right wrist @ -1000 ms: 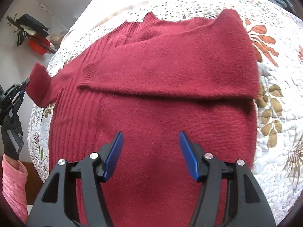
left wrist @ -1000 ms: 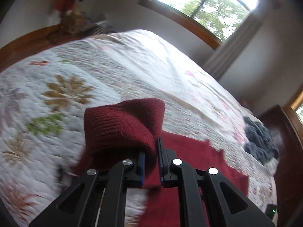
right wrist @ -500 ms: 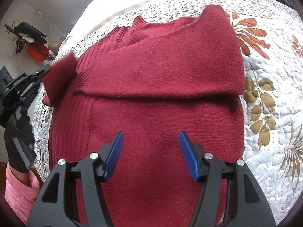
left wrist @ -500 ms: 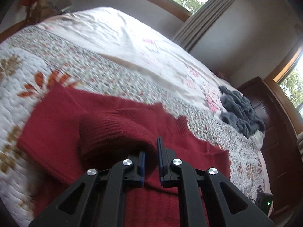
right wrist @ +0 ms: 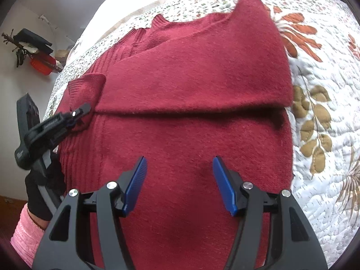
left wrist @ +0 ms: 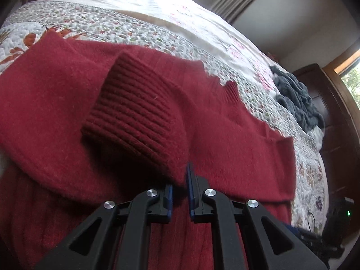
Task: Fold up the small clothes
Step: 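Fold the held sleeve across the sweater body with the left gripper, release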
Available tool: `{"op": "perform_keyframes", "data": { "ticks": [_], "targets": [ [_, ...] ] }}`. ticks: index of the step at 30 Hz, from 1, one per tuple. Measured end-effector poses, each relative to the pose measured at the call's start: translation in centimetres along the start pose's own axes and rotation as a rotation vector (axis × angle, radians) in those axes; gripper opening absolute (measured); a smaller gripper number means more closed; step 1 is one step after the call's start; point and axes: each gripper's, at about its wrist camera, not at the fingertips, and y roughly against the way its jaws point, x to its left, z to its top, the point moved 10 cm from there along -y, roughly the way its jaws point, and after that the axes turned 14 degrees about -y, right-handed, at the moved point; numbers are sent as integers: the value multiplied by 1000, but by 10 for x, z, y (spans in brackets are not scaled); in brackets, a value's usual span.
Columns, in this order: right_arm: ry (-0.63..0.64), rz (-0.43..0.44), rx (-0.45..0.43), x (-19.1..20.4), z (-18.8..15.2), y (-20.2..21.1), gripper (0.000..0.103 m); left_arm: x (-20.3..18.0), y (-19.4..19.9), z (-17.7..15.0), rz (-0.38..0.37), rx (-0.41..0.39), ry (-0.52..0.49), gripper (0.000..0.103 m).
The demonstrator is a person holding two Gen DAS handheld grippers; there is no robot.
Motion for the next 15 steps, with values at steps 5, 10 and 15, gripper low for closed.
{"op": "perform_keyframes", "data": {
  "ticks": [5, 10, 15],
  "targets": [
    [47, 34, 5, 34, 13, 1, 61, 18, 58, 2, 16, -69, -29, 14],
    [94, 94, 44, 95, 29, -13, 61, 87, 92, 30, 228, -112, -25, 15],
    [121, 131, 112, 155, 36, -45, 61, 141, 70, 28, 340, -25, -1, 15]
  ]
}}
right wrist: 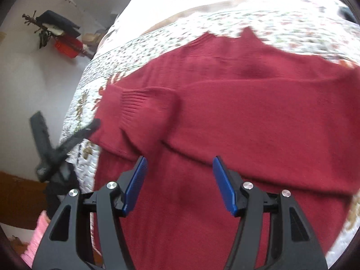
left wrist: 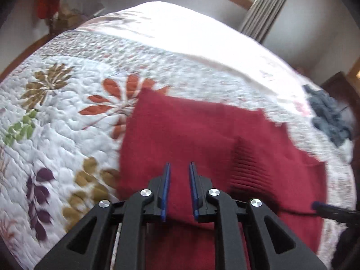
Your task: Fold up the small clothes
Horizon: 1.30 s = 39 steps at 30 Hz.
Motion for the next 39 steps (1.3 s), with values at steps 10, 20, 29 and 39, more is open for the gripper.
{"op": "perform_keyframes", "data": {
  "ticks": [10, 20, 29, 39],
  "targets": [
    [-94, 20, 122, 30, 19, -71, 60, 13, -4, -12, -31, -4, 43, 15],
    [-33, 61, 81, 45, 26, -59, 13, 11, 24, 3, -13, -59, 15, 22],
    [10, -26, -75, 2, 52, 16, 13, -59, 7, 10, -50, -42, -113, 23],
    [-102, -86, -9, -66, 43, -31, 17, -69, -37, -11, -22, 48, -125, 24]
  ]
}}
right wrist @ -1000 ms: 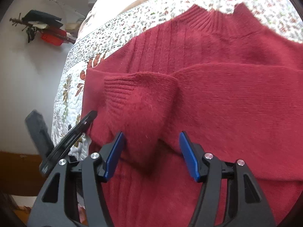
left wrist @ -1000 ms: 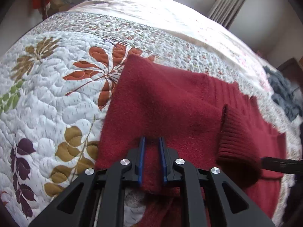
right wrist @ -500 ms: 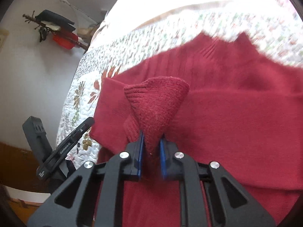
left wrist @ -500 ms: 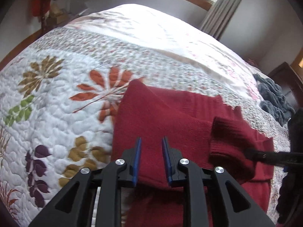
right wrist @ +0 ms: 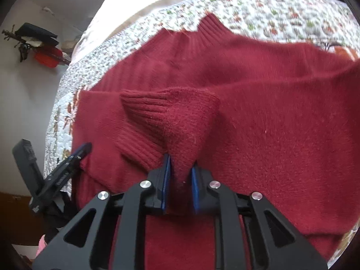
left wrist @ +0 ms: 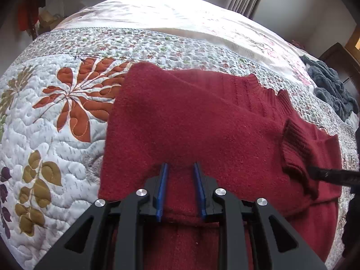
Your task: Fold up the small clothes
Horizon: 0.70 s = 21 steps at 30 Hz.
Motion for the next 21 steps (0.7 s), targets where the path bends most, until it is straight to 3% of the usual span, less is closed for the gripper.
{"op": "perform_keyframes", "data": {
  "ticks": [4, 7, 9, 13, 15, 19, 21],
  "targets": [
    [-4, 2, -4, 0, 0, 5, 23, 1, 2, 0, -1, 9, -16, 24],
    [57, -39, -87, 8, 2, 31, 31, 0, 18, 9, -11, -21, -2, 24],
    [118, -50, -136, 24, 2, 46, 43, -6, 27, 16, -18, -46, -10, 26],
    [256, -76, -107, 59, -8, 38, 47, -23, 22, 21, -47, -25, -39, 31],
    [334, -144, -86, 70, -14, 19, 49, -25, 12, 17, -39, 2, -44, 31],
    [388, -255, -56, 70, -17, -16, 48, -23, -6, 8, -36, 40, -41, 32],
    [375, -284, -68, 62, -13, -20, 22, -22, -9, 6, -35, 41, -51, 32]
  ]
}}
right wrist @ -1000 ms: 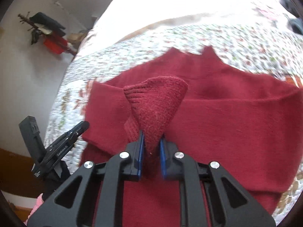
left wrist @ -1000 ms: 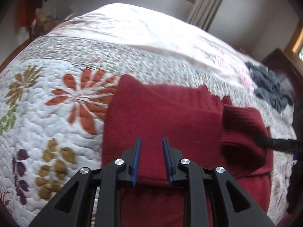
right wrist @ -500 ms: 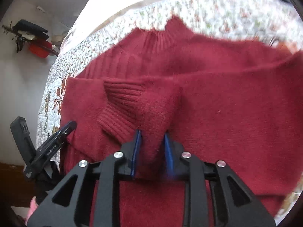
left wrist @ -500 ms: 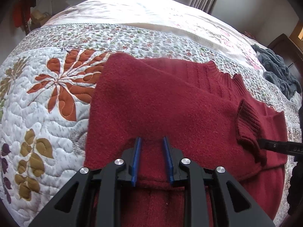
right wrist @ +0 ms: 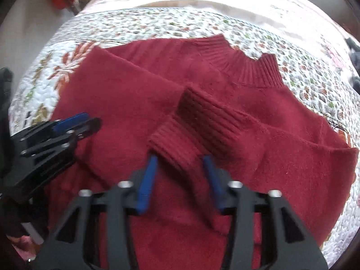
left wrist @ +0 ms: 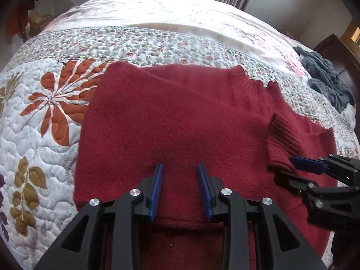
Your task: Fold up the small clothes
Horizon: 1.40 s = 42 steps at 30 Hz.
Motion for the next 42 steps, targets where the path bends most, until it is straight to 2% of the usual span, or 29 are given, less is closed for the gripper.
{"op": "perform_keyframes", "data": {
  "ticks": [2, 7, 13, 19, 20, 21, 23, 25, 26, 28, 29, 30, 36, 39, 42],
  "targets": [
    [-35, 19, -16, -9, 3, 4, 8, 2, 0, -1, -13, -3, 9, 32],
    [-219, 161, -78, -51, 2, 45, 8, 1, -2, -1, -9, -11, 8, 32],
    [-409, 224, -94, -122, -19, 68, 8, 1, -2, -2, 8, -14, 1, 32],
    [-557, 267, -50, -172, -56, 57, 19, 0, 0, -1, 18, -7, -7, 32],
    [-582, 300, -51, -175, -59, 57, 26, -1, 4, 0, 23, -8, -7, 32],
    [-610, 343, -53, -178, -60, 59, 37, -3, 8, 3, 23, -15, -7, 32],
    [-636, 381, -59, -180, -57, 59, 45, -12, 17, 8, 7, -44, -20, 33],
    [-652, 388, -42, -181, -52, 53, 45, -22, 21, 11, 0, -56, -47, 34],
    [-657, 390, -31, -180, -50, 49, 43, -31, 21, 12, -11, -54, -71, 36],
    [-658, 402, -4, -176, -47, 39, 26, -38, 15, 12, -20, -40, -87, 38],
    [-654, 410, 8, -173, -45, 36, 11, -40, 12, 12, -19, -34, -89, 38],
    [-644, 412, 10, -169, -41, 36, 9, -39, 7, 12, -12, -24, -91, 38],
    [-526, 385, -120, -158, -25, 75, 7, -32, -1, 8, -9, -27, -71, 38],
    [-537, 327, -98, -170, -37, 64, 7, -33, -3, 5, -3, -25, -84, 39],
    [-575, 291, -32, -181, -52, 36, 6, -34, -7, 4, 1, -17, -85, 39]
  ]
}}
